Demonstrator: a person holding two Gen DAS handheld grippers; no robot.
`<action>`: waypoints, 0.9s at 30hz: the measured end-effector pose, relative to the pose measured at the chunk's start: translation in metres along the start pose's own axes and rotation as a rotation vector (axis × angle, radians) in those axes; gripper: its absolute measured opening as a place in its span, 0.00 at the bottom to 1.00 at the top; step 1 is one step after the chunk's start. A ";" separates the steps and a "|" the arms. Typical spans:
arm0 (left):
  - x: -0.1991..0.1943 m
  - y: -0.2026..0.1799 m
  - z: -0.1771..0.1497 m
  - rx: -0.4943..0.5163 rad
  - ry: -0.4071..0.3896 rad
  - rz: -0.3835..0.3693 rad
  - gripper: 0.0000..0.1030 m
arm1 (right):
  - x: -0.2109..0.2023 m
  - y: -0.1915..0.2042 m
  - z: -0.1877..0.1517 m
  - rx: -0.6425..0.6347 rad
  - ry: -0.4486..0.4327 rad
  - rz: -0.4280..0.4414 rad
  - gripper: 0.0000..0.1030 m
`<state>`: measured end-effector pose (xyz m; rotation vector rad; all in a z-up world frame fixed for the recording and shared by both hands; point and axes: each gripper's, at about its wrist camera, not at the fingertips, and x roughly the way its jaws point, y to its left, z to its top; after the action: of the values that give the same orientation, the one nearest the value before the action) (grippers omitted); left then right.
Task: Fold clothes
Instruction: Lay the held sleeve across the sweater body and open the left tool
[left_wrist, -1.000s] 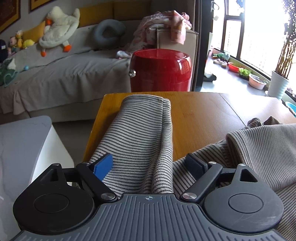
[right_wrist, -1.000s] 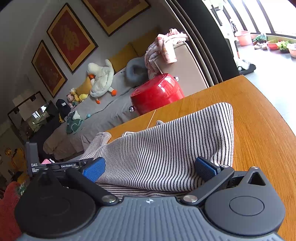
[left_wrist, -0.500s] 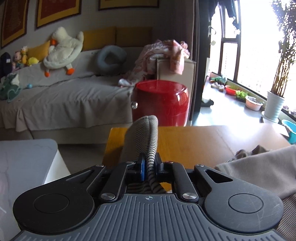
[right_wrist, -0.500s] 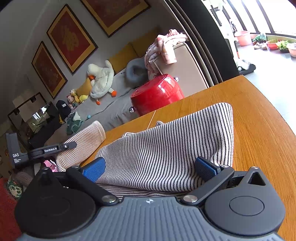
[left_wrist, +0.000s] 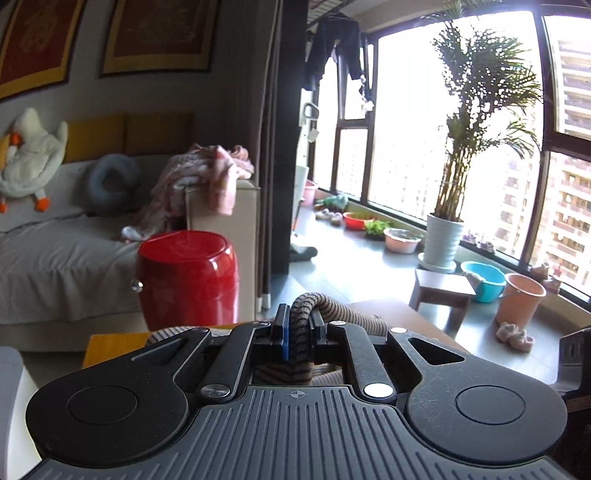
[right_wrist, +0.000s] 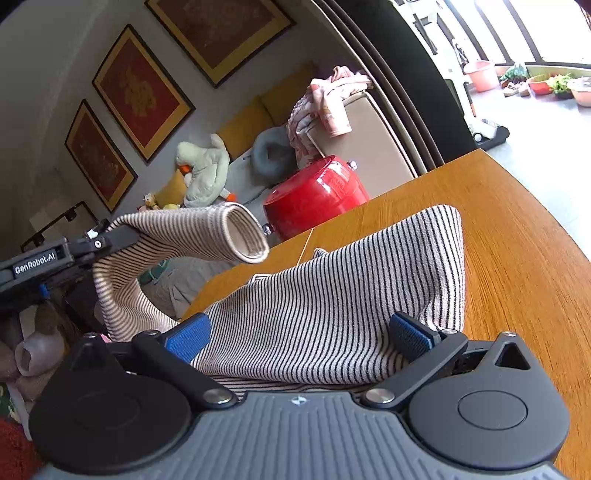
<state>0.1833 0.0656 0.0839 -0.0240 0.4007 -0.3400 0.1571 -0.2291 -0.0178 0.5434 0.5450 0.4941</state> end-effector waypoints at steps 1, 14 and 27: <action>0.006 -0.004 -0.006 -0.015 0.016 -0.024 0.11 | -0.001 -0.001 0.000 0.007 -0.003 0.005 1.00; 0.023 -0.022 -0.065 -0.077 0.124 -0.161 0.46 | -0.001 -0.005 0.000 0.022 -0.009 0.015 1.00; -0.013 -0.003 -0.109 -0.157 0.138 -0.163 0.84 | 0.024 0.040 -0.004 -0.277 0.181 -0.160 1.00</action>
<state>0.1292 0.0714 -0.0111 -0.1883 0.5631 -0.4714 0.1609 -0.1841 -0.0050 0.1895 0.6750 0.4588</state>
